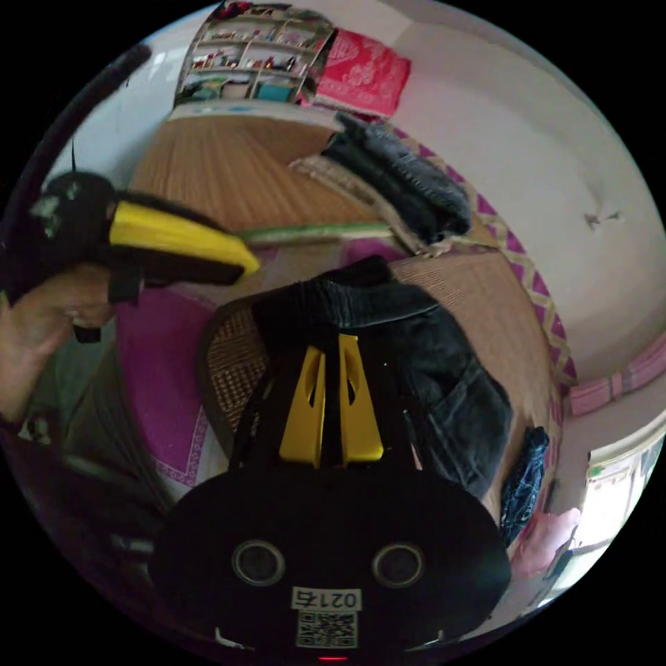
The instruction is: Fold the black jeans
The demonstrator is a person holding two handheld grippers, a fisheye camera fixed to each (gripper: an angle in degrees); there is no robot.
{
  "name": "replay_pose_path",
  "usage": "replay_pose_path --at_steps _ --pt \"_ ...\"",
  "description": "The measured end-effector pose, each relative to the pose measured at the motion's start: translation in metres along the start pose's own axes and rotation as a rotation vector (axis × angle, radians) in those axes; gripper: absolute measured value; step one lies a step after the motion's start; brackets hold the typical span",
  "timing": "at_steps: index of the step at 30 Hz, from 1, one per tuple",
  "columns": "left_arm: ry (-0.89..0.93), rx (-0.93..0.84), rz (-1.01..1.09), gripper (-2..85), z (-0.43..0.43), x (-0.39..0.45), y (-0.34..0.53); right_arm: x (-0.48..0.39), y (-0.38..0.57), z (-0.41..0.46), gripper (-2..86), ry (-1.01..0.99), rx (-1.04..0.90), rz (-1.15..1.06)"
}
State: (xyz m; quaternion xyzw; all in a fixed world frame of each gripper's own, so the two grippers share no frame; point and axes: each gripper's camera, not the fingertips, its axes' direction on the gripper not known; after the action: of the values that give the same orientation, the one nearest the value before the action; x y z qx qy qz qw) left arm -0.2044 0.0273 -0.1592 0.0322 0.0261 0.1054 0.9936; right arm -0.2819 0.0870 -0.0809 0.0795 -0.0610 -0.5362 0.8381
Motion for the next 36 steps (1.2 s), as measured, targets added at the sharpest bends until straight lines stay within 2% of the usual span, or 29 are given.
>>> replay_pose_path --at_steps 2,5,8,12,14,15,20,24,27,28,33,36 --pt "-0.007 -0.001 0.007 -1.0 0.001 -0.001 -0.002 0.005 -0.001 -0.004 3.7 -0.026 0.008 0.007" --pt "-0.02 -0.007 0.004 -1.0 0.001 -0.006 -0.005 0.022 -0.001 -0.018 7.6 -0.177 -0.005 0.008" --pt "-0.019 0.011 -0.003 -1.0 -0.002 -0.015 -0.009 0.053 0.016 -0.036 9.7 -0.244 0.059 0.105" --pt "-0.022 0.044 0.001 -0.8 -0.006 -0.025 -0.018 0.08 0.033 -0.016 5.2 -0.258 0.073 0.257" --pt "-0.024 0.056 0.011 -0.5 -0.007 -0.027 -0.024 0.071 0.031 0.018 1.4 -0.286 -0.014 0.262" --pt "-0.028 0.064 0.022 0.0 -0.007 -0.028 -0.029 0.067 0.035 0.022 0.6 -0.26 0.042 0.27" --pt "-0.033 0.061 0.07 5.4 0.003 -0.038 -0.051 0.074 0.039 0.026 -0.4 -0.272 0.014 0.227" --pt "0.128 -0.035 0.064 9.0 0.032 -0.064 -0.076 0.11 0.061 0.027 -0.4 -0.416 0.056 0.31" --pt "0.28 -0.105 0.076 10.0 0.052 -0.079 -0.091 0.13 0.087 0.022 -0.4 -0.425 0.086 0.362" --pt "0.273 -0.127 0.085 10.1 0.059 -0.081 -0.096 0.138 0.098 0.021 -0.4 -0.426 0.09 0.379" --pt "0.197 -0.188 0.134 8.7 0.078 -0.087 -0.109 0.174 0.14 0.017 -0.4 -0.464 0.131 0.465" --pt "0.176 -0.063 0.157 1.4 0.055 -0.095 -0.112 0.194 0.161 0.013 -0.4 -0.453 0.154 0.497"
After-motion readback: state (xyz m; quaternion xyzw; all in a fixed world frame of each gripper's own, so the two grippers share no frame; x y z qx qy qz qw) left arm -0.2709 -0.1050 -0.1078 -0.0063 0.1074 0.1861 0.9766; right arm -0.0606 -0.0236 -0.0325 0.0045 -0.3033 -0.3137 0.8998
